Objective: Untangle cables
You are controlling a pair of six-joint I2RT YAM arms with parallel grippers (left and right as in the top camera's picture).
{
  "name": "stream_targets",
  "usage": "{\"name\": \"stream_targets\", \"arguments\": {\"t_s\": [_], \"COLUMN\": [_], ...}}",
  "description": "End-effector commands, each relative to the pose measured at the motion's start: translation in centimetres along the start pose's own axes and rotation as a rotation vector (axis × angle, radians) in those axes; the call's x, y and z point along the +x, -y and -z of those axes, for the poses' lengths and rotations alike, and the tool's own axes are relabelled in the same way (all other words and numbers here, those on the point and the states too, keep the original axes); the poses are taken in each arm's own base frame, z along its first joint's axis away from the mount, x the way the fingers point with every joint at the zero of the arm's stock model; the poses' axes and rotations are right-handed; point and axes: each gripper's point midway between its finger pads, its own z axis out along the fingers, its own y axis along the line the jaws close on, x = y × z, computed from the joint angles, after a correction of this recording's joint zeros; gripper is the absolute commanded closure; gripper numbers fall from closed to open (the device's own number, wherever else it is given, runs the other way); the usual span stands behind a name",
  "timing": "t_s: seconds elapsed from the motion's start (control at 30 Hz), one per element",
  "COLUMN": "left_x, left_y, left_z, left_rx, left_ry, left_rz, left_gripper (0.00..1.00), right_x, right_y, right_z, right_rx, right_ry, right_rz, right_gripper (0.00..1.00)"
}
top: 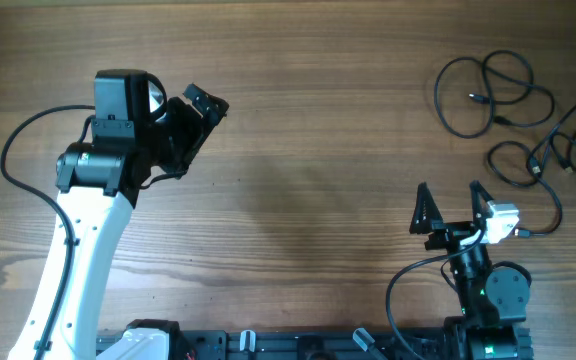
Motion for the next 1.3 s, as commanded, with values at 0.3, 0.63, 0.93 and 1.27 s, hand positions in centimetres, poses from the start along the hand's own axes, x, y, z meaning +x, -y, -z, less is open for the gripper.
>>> {"name": "stream_targets", "arguments": {"t_s": [0.3,0.63,0.93,1.27], "left_x": [-2.4,-4.0,-1.2,0.9], "left_y": [-1.7,-3.3,-6.9,-10.0], "left_z": [0.4,9.3,9.7,7.0], "left_rx": [-0.107,0.043,0.254,0.266], "left_ry": [0.141,0.656,0.898,0.96], "left_rz": [-0.036,-0.262,-0.427,-0.637], "left_gripper": [0.0,0.0,0.0,0.0], "right_x": [-0.2,-0.2,-0.2,-0.2], "right_y": [-0.4,-0.4,-0.4,-0.4], "right_z": [0.1,0.1,0.1,0.1], "right_rx": [-0.019,-0.019,-0.019,-0.019], "right_ry": [0.01,0.01,0.01,0.01], "right_rz": [-0.015,-0.014,-0.015,-0.015], "right_gripper": [0.0,0.0,0.0,0.0]}}
